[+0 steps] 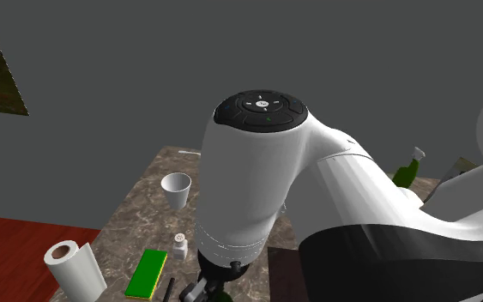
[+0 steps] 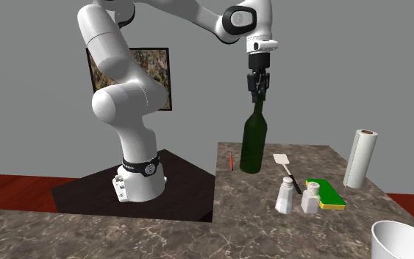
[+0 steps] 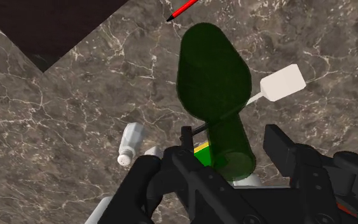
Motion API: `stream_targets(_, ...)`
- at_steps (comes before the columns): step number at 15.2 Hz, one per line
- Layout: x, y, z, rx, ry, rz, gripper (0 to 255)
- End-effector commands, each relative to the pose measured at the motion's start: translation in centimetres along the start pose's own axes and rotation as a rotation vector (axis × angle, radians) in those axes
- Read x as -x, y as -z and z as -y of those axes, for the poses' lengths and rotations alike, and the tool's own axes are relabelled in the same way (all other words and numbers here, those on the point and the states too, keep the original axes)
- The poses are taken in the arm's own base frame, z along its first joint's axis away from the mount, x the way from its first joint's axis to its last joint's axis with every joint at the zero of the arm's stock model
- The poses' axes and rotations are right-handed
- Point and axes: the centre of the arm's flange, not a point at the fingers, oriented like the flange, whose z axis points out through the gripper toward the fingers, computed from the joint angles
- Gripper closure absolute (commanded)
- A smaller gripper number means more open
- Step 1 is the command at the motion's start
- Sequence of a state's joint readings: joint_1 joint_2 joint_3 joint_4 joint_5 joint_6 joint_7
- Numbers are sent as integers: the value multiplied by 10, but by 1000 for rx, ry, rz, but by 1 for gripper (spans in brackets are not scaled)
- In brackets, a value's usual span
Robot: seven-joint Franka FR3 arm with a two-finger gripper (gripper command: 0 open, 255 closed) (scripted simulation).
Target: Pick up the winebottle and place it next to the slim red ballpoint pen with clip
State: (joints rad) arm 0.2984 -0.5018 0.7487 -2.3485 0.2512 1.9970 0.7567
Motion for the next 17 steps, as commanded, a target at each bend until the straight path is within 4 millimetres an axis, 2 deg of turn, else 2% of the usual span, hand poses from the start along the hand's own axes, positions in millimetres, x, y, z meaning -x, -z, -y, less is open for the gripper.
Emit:
stream_targets(1,0,0,0,0,0,0,0)
stream_targets(5,0,0,0,0,0,0,0)
stream_targets(9,0,50,0,0,0,0,0)
stream_targets(17,0,50,0,0,0,0,0)
